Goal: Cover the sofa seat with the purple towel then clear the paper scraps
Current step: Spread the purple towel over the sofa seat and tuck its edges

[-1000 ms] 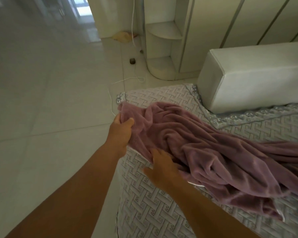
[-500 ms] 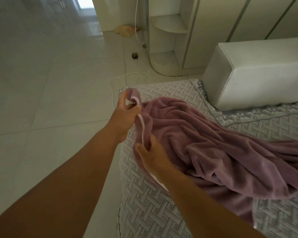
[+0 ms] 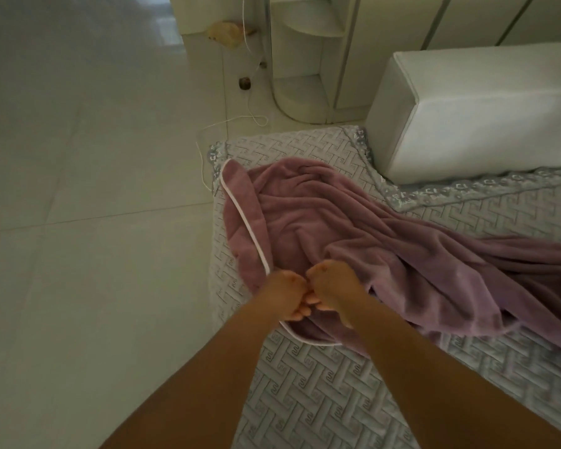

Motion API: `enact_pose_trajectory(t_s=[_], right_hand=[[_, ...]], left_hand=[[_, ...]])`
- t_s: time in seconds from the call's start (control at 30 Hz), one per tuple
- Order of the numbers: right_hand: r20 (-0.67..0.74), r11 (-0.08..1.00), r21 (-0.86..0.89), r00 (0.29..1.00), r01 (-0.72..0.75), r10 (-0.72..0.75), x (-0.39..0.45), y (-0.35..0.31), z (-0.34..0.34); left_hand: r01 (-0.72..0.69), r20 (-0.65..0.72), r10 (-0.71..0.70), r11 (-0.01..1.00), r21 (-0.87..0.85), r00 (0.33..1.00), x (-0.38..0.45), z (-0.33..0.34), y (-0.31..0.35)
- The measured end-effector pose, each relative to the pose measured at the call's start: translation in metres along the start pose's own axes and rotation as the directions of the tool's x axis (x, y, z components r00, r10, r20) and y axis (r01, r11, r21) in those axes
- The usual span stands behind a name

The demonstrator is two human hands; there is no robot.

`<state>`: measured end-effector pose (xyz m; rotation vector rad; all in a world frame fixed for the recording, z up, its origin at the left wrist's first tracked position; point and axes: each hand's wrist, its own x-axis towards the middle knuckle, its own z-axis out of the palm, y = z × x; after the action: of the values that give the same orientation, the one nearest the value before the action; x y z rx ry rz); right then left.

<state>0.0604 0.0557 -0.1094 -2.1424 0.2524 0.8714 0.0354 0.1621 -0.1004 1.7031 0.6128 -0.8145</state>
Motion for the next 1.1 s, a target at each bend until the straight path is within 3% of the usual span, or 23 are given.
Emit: enact_pose_trajectory(t_s=[0.07,0.2,0.3,0.37,0.47,0.57,0.67,0.7,0.77,0.8,0.87,0.97,1.1], right_hand=[[0.12,0.942,-0.333,0.993,0.033,0.008,-0.01,0.023,-0.016],[0.052,0.895,-0.43,0.993,0.121,-0.109,-0.033,0.071,-0.046],[0.111,0.804,-0.579,0.99,0.131,-0.081,-0.049,0.105,-0.066],[0.126,0.764,-0.636,0.991,0.109,-0.037,-0.059,0.125,-0.072],[0.099,0.645,-0.748,0.987,0.159,-0.128,-0.072,0.156,-0.076],[0.078,0.65,-0.73,0.971,0.211,-0.228,-0.077,0.183,-0.071],[-0.005,0.728,-0.648,0.955,0.223,-0.297,-0.077,0.191,-0.062],[0.002,0.76,-0.611,0.96,0.222,-0.279,-0.08,0.191,-0.058],[0.05,0.817,-0.532,0.971,0.223,-0.232,-0.088,0.19,-0.049],[0.089,0.84,-0.491,0.973,0.23,-0.214,-0.094,0.189,-0.044],[0.162,0.917,-0.327,0.969,0.231,-0.186,-0.109,0.188,-0.03],[0.197,0.979,-0.009,0.96,0.206,-0.2,-0.136,0.176,-0.013],[0.161,0.952,0.046,0.938,0.304,-0.308,-0.168,0.165,0.007]], left_hand=[[-0.021,0.018,0.02,0.999,0.046,1.0,-0.004,0.034,-0.017],[-0.195,0.038,0.196,0.902,0.384,0.98,-0.016,0.089,-0.043],[-0.311,0.084,0.342,0.69,0.653,0.936,-0.022,0.119,-0.051],[-0.296,0.051,0.424,0.536,0.791,0.904,-0.023,0.135,-0.053],[-0.24,-0.003,0.521,0.399,0.885,0.853,-0.022,0.153,-0.055],[-0.23,-0.043,0.552,0.416,0.88,0.833,-0.023,0.161,-0.058],[-0.24,-0.177,0.515,0.642,0.728,0.839,-0.027,0.17,-0.061],[-0.211,-0.273,0.446,0.771,0.6,0.852,-0.031,0.174,-0.063],[-0.092,-0.441,0.158,0.982,0.167,0.884,-0.04,0.18,-0.067],[-0.03,-0.456,0.005,0.998,-0.048,0.89,-0.044,0.182,-0.07],[0.037,-0.43,-0.163,0.958,-0.286,0.888,-0.055,0.186,-0.081],[0.029,-0.401,-0.201,0.918,-0.396,0.894,-0.072,0.181,-0.094],[-0.03,-0.336,-0.214,0.803,-0.595,0.917,-0.104,0.161,-0.107]])
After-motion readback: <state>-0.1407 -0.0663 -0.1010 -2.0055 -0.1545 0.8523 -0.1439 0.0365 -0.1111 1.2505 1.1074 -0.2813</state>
